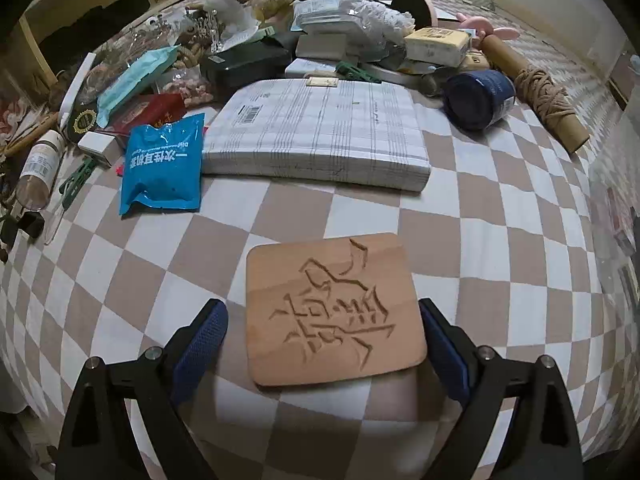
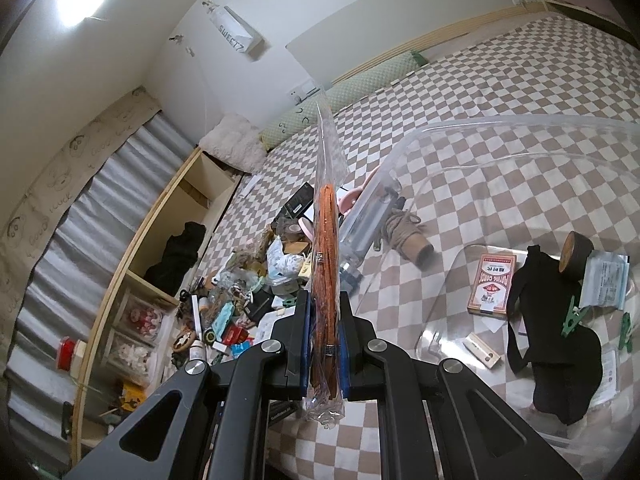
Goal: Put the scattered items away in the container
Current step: 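Carry the cable bag and wooden plaque over to the clear container, then lower the wooden plaque into the container while the right lowers the cable bag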
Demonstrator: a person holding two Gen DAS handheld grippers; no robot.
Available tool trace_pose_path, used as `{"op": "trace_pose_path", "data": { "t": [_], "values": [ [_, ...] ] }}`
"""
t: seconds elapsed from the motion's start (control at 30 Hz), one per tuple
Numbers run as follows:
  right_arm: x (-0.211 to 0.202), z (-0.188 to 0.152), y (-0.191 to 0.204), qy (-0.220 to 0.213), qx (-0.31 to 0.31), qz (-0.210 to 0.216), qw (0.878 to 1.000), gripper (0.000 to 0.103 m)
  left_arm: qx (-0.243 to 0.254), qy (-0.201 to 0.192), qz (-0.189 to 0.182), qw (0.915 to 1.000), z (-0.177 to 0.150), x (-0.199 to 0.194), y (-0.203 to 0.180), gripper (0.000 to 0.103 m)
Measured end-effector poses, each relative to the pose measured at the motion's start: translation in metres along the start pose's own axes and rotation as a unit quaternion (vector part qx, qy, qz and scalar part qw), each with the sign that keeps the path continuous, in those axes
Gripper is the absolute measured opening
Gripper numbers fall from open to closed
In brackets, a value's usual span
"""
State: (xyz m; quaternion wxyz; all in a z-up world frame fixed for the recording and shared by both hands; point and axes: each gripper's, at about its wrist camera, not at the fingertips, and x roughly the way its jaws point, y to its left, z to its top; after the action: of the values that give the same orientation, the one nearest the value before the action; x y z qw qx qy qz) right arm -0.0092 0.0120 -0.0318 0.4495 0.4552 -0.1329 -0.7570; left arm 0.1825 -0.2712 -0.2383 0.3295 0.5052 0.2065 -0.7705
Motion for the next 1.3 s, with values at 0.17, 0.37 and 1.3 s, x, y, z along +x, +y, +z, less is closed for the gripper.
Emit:
{"op": "trace_pose_path", "data": {
  "t": [0.17,0.37,1.3],
  "values": [
    [0.002,-0.001,0.0,0.003,-0.001,-0.001,1.0,0.012,0.019,-0.013,-0.027,0.9994,-0.002,-0.005,0.001,0.079],
    [0.001,-0.001,-0.001,0.001,0.0,-0.005,1.0,0.012,0.026,-0.023,-0.048,0.9982,-0.004,-0.012,0.002,0.079],
    [-0.066,0.022,-0.026,-0.065,-0.012,-0.085,0.994,0.012,0.198,-0.258,-0.24,0.9148,0.071,-0.253,-0.159,0.079]
  ]
}}
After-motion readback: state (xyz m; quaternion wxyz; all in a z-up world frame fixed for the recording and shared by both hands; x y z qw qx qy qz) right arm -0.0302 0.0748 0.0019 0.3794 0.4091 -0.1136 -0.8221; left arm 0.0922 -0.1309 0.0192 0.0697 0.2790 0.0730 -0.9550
